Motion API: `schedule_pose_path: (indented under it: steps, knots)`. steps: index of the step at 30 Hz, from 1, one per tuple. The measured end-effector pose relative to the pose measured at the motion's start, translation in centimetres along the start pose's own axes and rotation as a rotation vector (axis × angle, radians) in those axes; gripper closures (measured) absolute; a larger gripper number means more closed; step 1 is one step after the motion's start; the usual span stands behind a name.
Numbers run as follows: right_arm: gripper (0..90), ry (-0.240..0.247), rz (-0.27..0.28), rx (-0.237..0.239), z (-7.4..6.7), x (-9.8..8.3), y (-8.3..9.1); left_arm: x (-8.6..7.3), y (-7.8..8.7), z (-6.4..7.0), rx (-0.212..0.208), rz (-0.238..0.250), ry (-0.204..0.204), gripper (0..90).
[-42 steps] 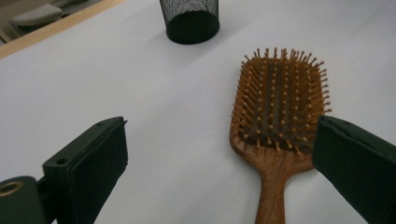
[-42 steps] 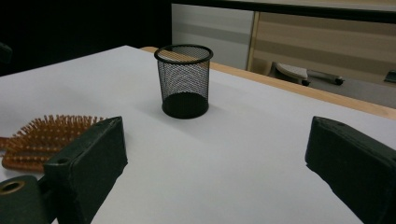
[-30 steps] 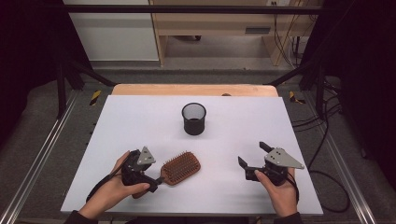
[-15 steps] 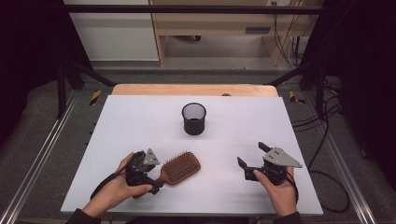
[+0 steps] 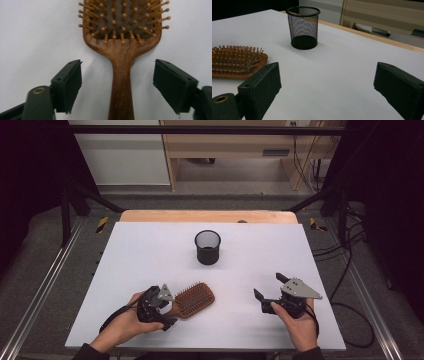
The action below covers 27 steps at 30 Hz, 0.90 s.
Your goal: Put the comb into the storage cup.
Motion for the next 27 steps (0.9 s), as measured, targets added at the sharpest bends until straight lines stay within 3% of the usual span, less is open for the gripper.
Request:
schedule_pose_path:
  steps: [8, 16, 23, 27]
  knots:
    - [7.6, 0.005, -0.009, 0.003, -0.12, -0.13, -0.08, -0.41, -0.72, 0.31, -0.025, -0.057, -0.001, 42.5]
    - [7.9, 0.006, -0.015, 0.008, -0.19, -0.23, -0.14, -0.2, -0.68, 0.11, -0.049, -0.056, 0.018, 52.0]
    - [8.1, 0.006, -0.018, 0.011, -0.26, -0.27, -0.17, 0.04, -0.73, -0.04, -0.05, -0.063, 0.011, 63.5]
    - [8.1, 0.007, -0.022, 0.015, -0.34, -0.34, -0.23, 0.09, -0.82, 0.06, -0.036, -0.091, -0.007, 64.9]
Point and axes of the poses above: each handheld gripper's, and its own axes: y roughly backward along the jaws, x roughly out of its top, z roughly to its right, the point moved 9 cm from there along -y, roughly forward along the jaws, and after that the axes turned 15 degrees about -x, right-handed, at the moved point
